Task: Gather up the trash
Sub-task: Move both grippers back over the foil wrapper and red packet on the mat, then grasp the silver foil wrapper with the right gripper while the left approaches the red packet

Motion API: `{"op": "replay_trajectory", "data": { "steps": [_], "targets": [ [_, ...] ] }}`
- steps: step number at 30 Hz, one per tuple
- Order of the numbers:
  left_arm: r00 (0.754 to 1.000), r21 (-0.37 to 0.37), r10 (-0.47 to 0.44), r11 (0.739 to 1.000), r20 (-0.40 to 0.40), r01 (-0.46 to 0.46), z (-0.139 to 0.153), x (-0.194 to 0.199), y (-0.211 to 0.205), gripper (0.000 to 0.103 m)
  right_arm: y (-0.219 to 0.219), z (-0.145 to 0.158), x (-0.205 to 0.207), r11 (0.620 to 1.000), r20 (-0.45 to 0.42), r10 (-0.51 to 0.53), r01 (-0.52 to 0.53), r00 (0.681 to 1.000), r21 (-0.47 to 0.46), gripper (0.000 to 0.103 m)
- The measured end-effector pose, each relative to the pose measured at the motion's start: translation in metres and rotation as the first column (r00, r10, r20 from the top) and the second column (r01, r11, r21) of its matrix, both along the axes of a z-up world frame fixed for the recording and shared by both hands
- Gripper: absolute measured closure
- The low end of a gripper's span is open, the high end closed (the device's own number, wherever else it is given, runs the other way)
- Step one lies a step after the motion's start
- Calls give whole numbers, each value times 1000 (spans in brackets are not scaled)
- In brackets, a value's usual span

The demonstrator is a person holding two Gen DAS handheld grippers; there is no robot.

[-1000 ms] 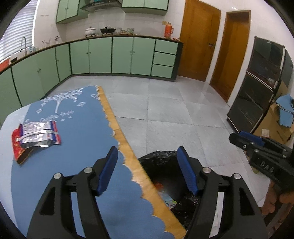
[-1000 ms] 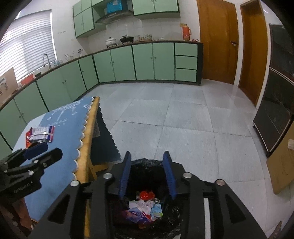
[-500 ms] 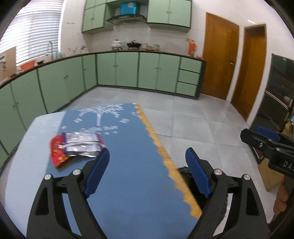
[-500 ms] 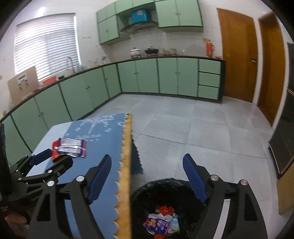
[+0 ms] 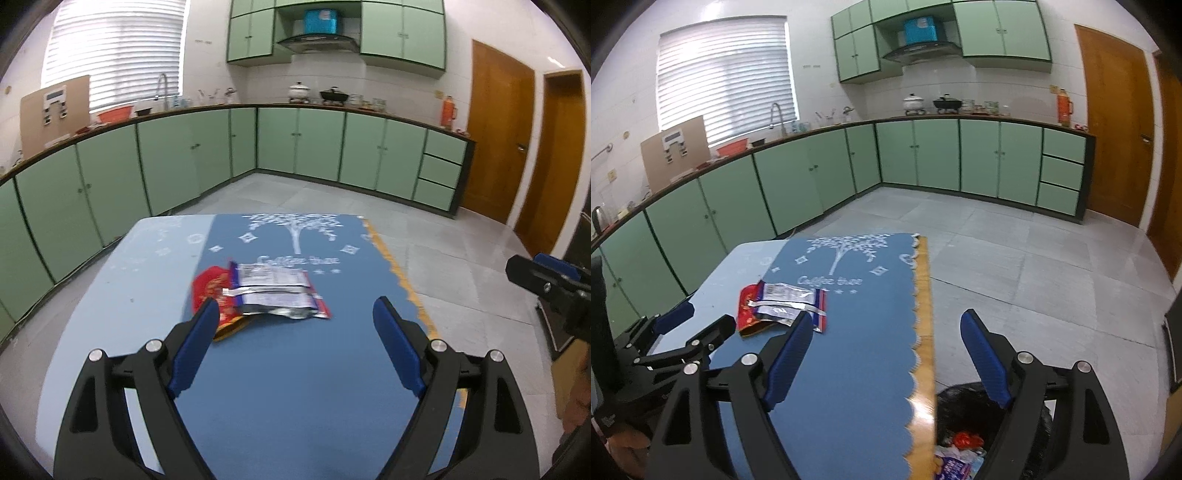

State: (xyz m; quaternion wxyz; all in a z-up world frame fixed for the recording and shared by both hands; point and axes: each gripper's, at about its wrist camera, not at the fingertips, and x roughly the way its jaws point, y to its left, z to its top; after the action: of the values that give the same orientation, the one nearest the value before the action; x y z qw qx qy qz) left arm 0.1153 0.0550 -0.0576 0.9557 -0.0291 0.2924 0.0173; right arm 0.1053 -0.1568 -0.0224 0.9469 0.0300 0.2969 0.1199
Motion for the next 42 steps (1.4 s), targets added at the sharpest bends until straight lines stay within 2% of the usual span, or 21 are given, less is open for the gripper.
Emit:
{"op": "replay_trajectory", "data": {
  "steps": [15, 24, 27, 32, 42],
  "targets": [
    [990, 30, 136, 990, -38, -135, -32, 35, 71, 21, 68, -27, 64, 995, -21, 98, -98, 995, 5, 23],
    [976, 40, 198, 980, -89, -195, -54, 46, 104, 21, 116, -76, 102, 984, -106, 177, -179, 979, -15, 24],
    [973, 45, 210, 977, -99, -207, -61, 45, 111, 21, 131, -92, 113, 978, -141, 199, -205, 970, -34, 24],
    [969, 41, 221, 975, -113, -218, -66, 47, 118, 21, 145, -102, 112, 967, -156, 229, -244, 961, -79, 24],
    [966, 23, 218, 976, -141, -217, -78, 54, 121, 21, 156, -126, 129, 963, -217, 237, -258, 947, -76, 24]
  ]
}}
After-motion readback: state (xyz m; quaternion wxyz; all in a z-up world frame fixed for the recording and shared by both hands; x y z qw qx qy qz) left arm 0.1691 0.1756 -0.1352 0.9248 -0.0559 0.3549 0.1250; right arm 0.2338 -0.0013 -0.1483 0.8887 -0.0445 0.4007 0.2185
